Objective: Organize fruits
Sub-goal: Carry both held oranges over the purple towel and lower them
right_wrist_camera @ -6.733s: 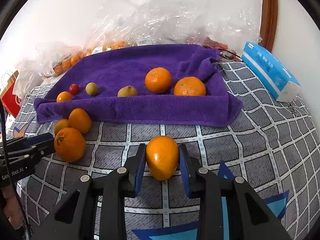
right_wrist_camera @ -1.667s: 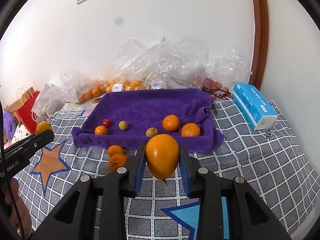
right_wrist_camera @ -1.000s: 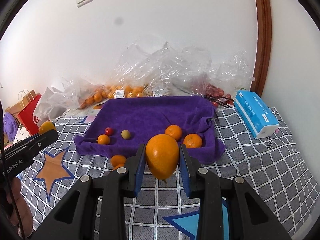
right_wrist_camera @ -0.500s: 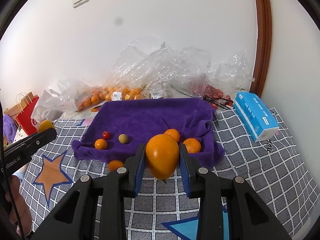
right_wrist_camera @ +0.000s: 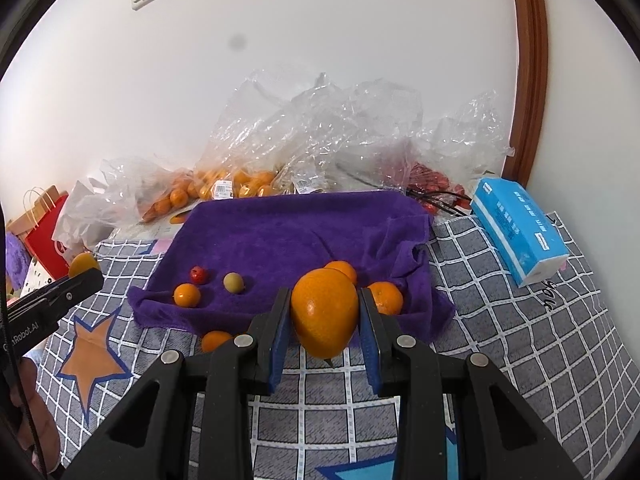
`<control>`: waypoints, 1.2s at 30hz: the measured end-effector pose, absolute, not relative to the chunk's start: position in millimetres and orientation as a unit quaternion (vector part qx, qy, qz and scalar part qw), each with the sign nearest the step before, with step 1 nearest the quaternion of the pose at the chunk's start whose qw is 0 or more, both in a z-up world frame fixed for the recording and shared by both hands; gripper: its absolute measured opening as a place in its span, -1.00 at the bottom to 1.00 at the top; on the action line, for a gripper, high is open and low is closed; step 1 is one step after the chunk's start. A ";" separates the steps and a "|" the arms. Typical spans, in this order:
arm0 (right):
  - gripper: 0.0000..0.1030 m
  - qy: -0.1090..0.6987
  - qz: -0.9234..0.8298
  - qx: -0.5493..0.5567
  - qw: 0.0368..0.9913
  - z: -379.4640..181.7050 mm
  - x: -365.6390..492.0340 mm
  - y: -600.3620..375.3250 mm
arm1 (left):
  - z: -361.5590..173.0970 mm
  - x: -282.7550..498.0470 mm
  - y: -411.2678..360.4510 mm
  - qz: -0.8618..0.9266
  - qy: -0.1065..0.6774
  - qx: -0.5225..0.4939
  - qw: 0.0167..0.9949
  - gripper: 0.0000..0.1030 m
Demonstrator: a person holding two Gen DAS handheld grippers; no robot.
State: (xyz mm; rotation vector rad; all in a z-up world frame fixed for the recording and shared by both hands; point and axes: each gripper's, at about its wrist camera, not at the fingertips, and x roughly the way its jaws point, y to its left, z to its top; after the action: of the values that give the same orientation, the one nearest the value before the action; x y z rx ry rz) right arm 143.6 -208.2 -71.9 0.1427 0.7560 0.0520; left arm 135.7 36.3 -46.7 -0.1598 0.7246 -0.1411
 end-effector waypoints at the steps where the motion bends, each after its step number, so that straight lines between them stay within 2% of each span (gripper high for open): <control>1: -0.38 0.371 0.026 0.072 0.926 -73.4 145.4 -208.2 | -49.1 137.7 37.4 -0.067 0.357 -0.082 0.928 -0.35; 19: -0.38 0.383 0.006 0.076 0.920 -94.9 189.7 -223.3 | -66.6 185.8 54.9 -0.049 0.373 -0.085 0.923 -0.35; 36: -0.38 0.423 0.015 0.095 0.901 -137.4 225.8 -230.7 | -90.5 241.4 22.7 -0.071 0.402 -0.077 0.910 -0.35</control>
State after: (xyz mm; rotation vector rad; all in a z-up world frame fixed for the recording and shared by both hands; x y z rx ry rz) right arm 225.8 -230.7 -137.4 0.1966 0.8751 0.0317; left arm 241.4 22.7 -90.5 -0.1585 0.8291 -0.1458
